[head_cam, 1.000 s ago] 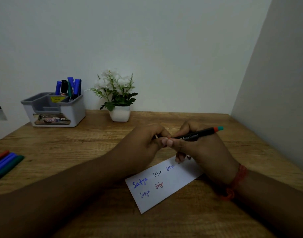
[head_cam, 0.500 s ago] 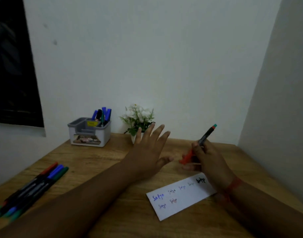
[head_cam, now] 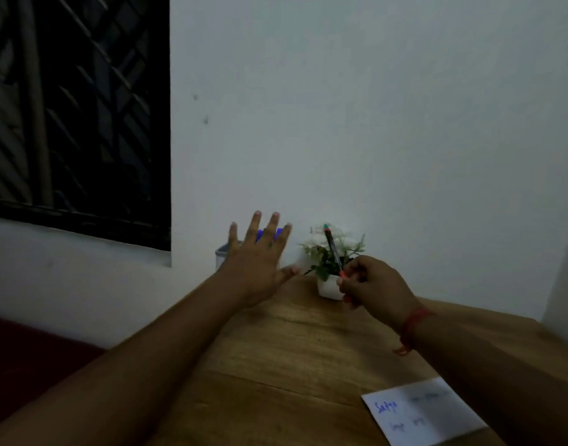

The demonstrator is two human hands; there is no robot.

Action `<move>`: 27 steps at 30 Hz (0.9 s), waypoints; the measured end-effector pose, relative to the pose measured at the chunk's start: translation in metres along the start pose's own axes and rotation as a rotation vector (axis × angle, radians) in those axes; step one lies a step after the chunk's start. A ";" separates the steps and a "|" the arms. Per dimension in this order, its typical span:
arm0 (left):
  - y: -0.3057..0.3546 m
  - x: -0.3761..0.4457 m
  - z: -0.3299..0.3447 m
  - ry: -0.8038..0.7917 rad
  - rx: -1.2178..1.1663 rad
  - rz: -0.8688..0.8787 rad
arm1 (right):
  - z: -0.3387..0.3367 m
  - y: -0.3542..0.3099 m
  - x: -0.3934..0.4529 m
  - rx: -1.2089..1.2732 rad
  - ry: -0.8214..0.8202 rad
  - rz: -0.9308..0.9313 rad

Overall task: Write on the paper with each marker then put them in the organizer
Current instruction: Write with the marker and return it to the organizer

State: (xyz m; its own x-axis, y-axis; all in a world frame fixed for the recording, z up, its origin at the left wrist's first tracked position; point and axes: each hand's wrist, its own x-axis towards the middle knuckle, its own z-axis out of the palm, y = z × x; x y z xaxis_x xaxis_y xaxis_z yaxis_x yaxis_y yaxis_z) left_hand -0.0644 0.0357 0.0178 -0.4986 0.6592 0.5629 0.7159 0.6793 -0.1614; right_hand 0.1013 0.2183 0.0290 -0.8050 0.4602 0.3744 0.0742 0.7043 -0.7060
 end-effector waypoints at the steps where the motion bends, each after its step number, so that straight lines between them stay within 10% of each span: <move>1: -0.019 -0.004 0.002 0.001 -0.003 -0.031 | 0.008 -0.006 0.006 -0.011 0.013 -0.014; 14: -0.101 -0.051 0.031 -0.181 -0.029 -0.173 | 0.099 -0.103 0.111 -0.924 -0.039 -0.489; 27: -0.104 -0.052 0.028 -0.306 -0.113 -0.172 | 0.145 -0.129 0.151 -1.204 -0.125 -0.506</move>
State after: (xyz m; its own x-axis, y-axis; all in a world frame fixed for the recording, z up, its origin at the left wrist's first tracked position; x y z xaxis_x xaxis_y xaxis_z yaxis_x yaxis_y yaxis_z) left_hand -0.1269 -0.0600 -0.0175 -0.7271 0.6161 0.3028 0.6498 0.7600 0.0142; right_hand -0.1149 0.1182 0.0895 -0.9424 -0.0027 0.3345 0.1732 0.8514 0.4950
